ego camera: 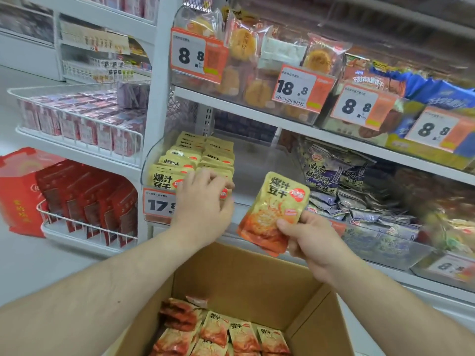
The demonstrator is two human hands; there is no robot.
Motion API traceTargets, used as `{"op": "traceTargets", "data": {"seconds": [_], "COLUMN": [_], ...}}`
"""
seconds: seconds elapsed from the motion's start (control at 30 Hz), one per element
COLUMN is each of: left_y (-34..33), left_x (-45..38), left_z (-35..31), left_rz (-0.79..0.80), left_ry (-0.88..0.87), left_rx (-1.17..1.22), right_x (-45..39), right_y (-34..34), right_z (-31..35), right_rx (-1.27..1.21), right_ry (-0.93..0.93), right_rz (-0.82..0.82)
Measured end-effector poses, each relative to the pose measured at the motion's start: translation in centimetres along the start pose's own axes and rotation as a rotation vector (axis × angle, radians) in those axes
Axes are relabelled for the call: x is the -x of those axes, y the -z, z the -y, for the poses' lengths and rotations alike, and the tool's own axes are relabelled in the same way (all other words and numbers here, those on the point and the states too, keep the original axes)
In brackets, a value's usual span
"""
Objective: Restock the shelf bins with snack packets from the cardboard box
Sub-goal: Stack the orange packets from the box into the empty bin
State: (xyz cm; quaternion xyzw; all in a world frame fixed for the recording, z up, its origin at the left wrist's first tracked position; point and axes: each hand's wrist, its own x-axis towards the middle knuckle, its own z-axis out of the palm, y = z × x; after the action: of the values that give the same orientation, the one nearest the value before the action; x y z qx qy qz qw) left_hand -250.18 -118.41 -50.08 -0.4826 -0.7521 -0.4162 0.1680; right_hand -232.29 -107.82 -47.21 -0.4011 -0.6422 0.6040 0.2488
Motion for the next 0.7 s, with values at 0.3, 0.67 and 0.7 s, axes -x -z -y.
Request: {"op": "traceTargets", "data": {"seconds": [0.3,0.67,0.7], "left_y": [-3.5,-2.9,-2.4], "left_x": [-1.3,-1.6,-2.2], "left_z": [0.6,3.2,3.2], "left_rz": [0.286,0.126,0.108], "left_ry": [-0.078,-0.182,-0.172], "left_rx": [-0.319,-0.158,-0.184], "right_x": [-3.5,-14.8,-15.8], "right_y": [-0.8,-5.2,-5.4], "right_z": [4.1,5.8,5.6], "right_rx": [0.141,0.158,0.165], "right_ry": [0.132,-0.109,-0.128], "right_rz": [-0.227,-0.336,-0.363]}}
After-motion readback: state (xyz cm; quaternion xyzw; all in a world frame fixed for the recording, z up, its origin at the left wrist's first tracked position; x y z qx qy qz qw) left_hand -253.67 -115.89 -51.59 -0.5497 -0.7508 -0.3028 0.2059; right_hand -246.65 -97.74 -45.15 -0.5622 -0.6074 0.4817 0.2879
